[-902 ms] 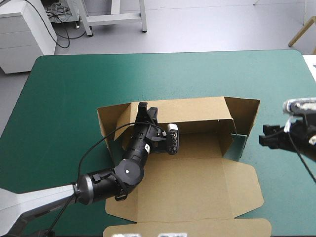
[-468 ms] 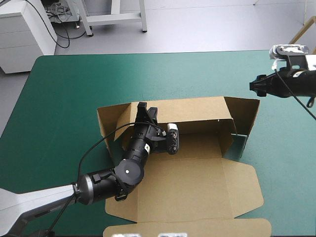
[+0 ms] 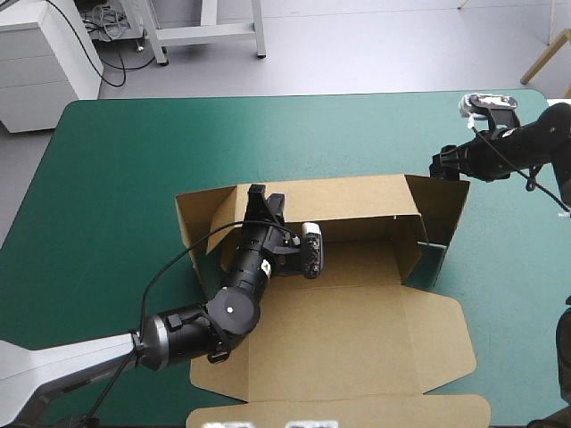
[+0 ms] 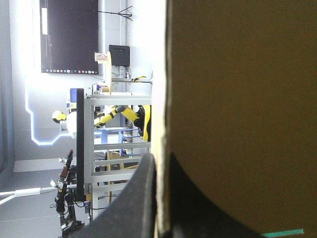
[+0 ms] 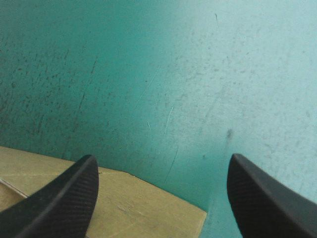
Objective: Fold the box
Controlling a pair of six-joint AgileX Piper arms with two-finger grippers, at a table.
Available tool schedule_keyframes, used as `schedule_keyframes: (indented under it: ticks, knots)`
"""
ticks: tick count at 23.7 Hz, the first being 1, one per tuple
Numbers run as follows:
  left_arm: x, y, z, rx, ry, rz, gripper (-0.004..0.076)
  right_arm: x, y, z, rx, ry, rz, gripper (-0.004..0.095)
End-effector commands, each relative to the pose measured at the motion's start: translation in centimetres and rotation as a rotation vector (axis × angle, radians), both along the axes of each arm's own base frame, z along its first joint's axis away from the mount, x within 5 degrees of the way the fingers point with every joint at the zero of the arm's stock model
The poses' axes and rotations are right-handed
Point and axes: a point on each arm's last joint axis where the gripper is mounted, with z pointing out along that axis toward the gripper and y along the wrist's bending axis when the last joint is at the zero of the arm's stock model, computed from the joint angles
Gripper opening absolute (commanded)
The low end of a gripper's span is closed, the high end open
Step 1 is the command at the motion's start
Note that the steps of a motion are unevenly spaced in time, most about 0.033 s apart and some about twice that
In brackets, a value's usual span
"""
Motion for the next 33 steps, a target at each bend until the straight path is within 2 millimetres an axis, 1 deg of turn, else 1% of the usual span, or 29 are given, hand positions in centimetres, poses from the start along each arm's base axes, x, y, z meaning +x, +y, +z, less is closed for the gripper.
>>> schedule_keyframes:
  ticks: [1, 3, 7, 10, 12, 13, 16, 19, 20, 22, 24, 26, 29, 33]
  knots:
    - [-0.2, 0.1, 1.5, -0.067, -0.031, 0.002, -0.0010, -1.1, 0.5, 2.1, 0.006, -0.037, 0.032, 0.0661]
    - [-0.2, 0.1, 1.5, -0.101, -0.024, 0.018, -0.0010, -1.6, 0.6, 1.9, 0.008, 0.018, 0.068, 0.0661]
    - [-0.2, 0.2, 1.5, -0.127, -0.017, 0.032, -0.0010, -2.5, 0.8, 1.5, 0.012, 0.038, 0.075, 0.0644]
    - [-0.2, 0.2, 1.5, -0.135, -0.015, 0.034, -0.0010, -3.7, 1.0, 0.4, 0.005, 0.069, 0.098, 0.0634]
    - [-0.2, 0.2, 1.5, -0.135, -0.015, 0.034, -0.0010, -4.8, 1.1, -0.4, 0.004, 0.086, 0.117, 0.0630]
    - [-0.2, 0.2, 1.5, -0.135, -0.015, 0.034, -0.0010, -5.9, 1.5, -0.8, 0.019, 0.066, 0.139, 0.0630]
    - [-0.2, 0.2, 1.5, -0.135, -0.015, 0.034, -0.0010, -7.4, 2.1, -0.9, 0.045, 0.014, 0.160, 0.0630]
    - [-0.2, 0.2, 1.5, -0.135, -0.015, 0.034, -0.0010, -8.7, 2.4, -1.6, 0.039, -0.021, 0.198, 0.0630]
    - [-0.2, 0.2, 1.5, -0.135, -0.015, 0.034, -0.0010, -9.4, 2.6, -2.3, 0.029, -0.047, 0.228, 0.0630]
    - [-0.2, 0.2, 1.5, -0.135, -0.015, 0.034, -0.0010, -10.1, 2.9, -3.5, 0.036, -0.087, 0.259, 0.0630]
    - [-0.2, 0.2, 1.6, -0.135, -0.016, 0.033, -0.0010, -10.3, 3.2, -4.8, 0.052, -0.124, 0.288, 0.0630]
    - [-0.2, 0.2, 1.6, -0.135, -0.016, 0.033, -0.0010, -10.4, 3.5, -5.7, 0.071, -0.163, 0.320, 0.0630]
    - [-0.2, 0.2, 1.5, -0.138, -0.014, 0.032, -0.0010, -10.7, 4.0, -6.3, 0.120, -0.188, 0.355, 0.0628]
    - [-0.2, 0.2, 1.5, -0.138, -0.014, 0.032, -0.0010, -11.1, 3.7, -6.8, 0.073, -0.129, 0.367, 0.0626]
